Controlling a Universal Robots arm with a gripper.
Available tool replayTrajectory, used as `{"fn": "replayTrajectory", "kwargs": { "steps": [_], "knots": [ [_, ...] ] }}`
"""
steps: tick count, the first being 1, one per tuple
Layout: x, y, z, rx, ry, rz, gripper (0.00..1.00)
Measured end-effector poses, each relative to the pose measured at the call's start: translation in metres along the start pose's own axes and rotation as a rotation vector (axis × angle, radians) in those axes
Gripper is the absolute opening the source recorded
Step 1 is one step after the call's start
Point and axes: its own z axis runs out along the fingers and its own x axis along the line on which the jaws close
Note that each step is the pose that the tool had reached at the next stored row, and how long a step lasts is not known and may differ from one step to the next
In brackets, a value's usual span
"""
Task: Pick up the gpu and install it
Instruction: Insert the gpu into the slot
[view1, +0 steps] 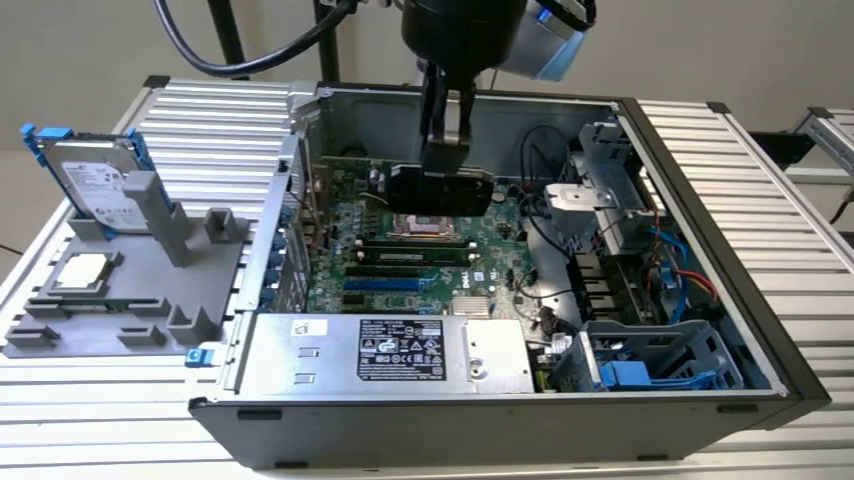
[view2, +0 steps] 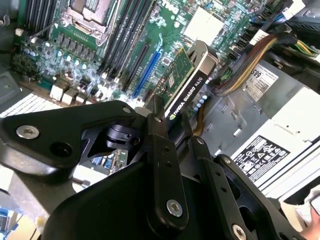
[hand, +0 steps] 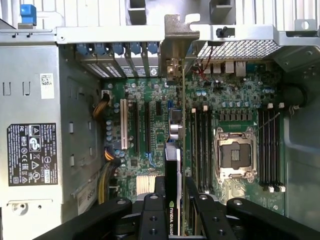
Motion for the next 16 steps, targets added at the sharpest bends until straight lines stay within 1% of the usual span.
{"fn": "replayTrajectory", "kwargs": {
  "steps": [7, 11, 16],
  "knots": [
    [0.0002, -0.0004, 0.0067, 0.0012, -0.0001, 0.0, 0.0],
    [0.0002, -0.0004, 0.0081, 0.0012, 0.0, 0.0, 0.0],
    [0.0003, -0.0004, 0.0084, 0.0012, 0.0006, 0.0, 0.0]
  ]
}}
